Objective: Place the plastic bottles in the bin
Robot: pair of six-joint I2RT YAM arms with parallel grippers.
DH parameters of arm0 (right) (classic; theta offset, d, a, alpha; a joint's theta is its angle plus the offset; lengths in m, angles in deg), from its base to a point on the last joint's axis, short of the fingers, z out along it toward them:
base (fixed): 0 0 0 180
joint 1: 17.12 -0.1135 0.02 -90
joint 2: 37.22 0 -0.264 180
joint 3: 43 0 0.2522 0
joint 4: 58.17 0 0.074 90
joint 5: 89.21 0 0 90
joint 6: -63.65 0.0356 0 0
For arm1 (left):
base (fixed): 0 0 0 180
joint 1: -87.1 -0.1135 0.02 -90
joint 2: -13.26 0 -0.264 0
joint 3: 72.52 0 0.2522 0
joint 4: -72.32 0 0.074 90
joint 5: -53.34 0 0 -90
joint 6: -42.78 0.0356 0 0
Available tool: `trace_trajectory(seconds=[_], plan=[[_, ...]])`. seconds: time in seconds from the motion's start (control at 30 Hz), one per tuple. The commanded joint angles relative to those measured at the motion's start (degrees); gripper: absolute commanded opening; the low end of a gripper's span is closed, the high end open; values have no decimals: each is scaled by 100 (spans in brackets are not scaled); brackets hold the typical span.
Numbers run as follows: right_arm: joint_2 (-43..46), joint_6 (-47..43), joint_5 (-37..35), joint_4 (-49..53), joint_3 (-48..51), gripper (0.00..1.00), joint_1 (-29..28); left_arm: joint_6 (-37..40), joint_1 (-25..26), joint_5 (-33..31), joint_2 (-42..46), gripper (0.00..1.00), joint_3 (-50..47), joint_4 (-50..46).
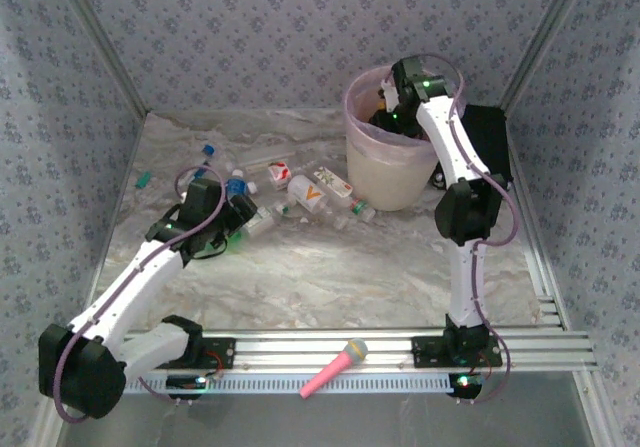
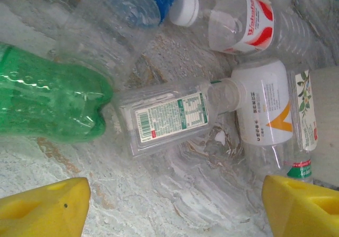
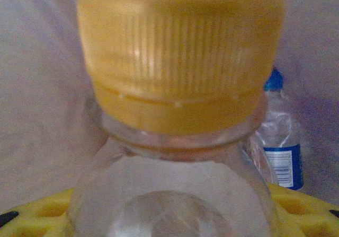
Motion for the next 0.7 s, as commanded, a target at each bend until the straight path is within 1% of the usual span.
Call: trace_trajectory(seconds=[0.0, 0.03, 0.1, 0.13, 0.17, 0.23, 0.4, 0.53, 0.6, 0.67], plan=[[94, -32, -150, -461, 422, 45, -35, -193, -92, -203, 191, 86, -128, -215], [129, -22, -149, -514, 516, 50, -36, -230, -112, -210, 223, 86, -167, -221], [191, -11, -189, -613, 632, 63, -46, -331, -156, -243, 255, 88, -238, -250], [221, -5, -199, -648, 669, 72, -48, -349, -178, -243, 260, 89, -273, -256], [241, -6, -209, -645, 671, 77, -48, -362, -185, -260, 255, 90, -293, -264], [272, -1, -247, -601, 646, 84, -41, -408, -203, -303, 231, 91, -311, -311], [428, -51, -265, -503, 593, 91, -28, 5, -212, -449, 79, 97, -225, -492], [633, -171, -434, -287, 442, 100, -29, 644, -203, -647, -33, 98, -26, -641], [766, -281, -582, -180, 393, 100, -35, 1060, -203, -761, -89, 98, 108, -675], [930, -335, -587, -76, 344, 100, -22, 1401, -181, -1007, -130, 99, 260, -774]])
